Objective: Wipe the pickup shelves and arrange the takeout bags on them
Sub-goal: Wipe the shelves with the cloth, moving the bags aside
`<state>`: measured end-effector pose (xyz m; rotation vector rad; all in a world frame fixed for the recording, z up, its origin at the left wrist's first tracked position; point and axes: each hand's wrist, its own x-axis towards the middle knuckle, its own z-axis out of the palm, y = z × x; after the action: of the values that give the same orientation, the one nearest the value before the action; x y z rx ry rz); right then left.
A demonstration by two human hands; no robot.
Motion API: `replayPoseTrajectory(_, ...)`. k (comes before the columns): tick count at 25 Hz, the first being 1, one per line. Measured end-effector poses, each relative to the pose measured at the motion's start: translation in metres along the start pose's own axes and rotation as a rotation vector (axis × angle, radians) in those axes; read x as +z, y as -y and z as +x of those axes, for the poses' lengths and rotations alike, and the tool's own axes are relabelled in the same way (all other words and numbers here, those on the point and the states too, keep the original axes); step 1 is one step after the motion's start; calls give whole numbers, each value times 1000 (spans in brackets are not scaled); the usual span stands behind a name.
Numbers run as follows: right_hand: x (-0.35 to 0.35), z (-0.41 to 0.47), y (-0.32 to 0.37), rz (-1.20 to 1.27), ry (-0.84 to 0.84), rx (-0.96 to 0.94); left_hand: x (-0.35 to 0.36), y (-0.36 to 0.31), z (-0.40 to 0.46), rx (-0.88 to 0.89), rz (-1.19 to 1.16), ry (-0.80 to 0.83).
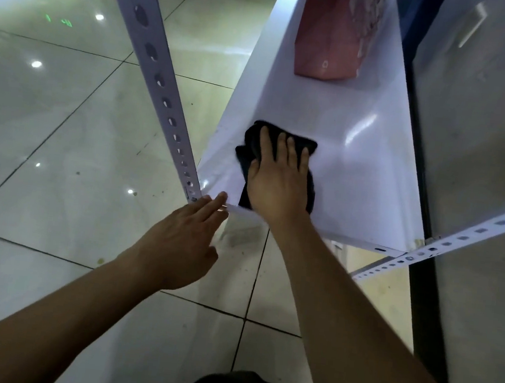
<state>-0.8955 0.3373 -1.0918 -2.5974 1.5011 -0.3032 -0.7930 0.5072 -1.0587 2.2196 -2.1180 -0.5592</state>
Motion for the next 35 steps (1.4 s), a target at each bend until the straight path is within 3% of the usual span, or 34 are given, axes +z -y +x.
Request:
replayPoseTrajectory(3, 4, 2, 0, 46, 49, -84, -6, 8, -1, 10, -72, 61)
replayPoseTrajectory(8, -6, 87, 3, 29, 144, 25, 0, 3, 0, -1, -22, 92)
replayPoseTrajectory(12, 10, 71, 36, 17, 165, -274, -1, 5, -1, -10, 13, 125)
replayPoseTrajectory(14, 10, 72, 41, 39, 174, -302, 0, 5, 0, -15, 11, 120)
replayPoseTrajectory(17, 10, 71, 22, 52, 96, -188, 0, 6, 1, -29, 0, 115)
replayPoseTrajectory(21, -10, 73, -82, 14, -36, 60, -2, 3, 3, -14, -53, 103)
replayPoseTrajectory(24, -32, 74, -155, -21, 1, 246, -1, 3, 1, -18, -85, 90)
replayPoseTrajectory(27, -31, 72, -158, -10, 59, 381, 4, 1, 0, -19, -81, 66)
replayPoseTrajectory(29, -21, 68, -118, -9, 48, 310, 9, 1, 0, -19, -46, 41)
replayPoseTrajectory(31, -7, 61, -61, -50, -3, 83, 14, 0, 0, -35, -18, 21)
replayPoseTrajectory(35, 8, 59, 26, 23, 148, -177, 18, -8, 1, -72, -11, -3)
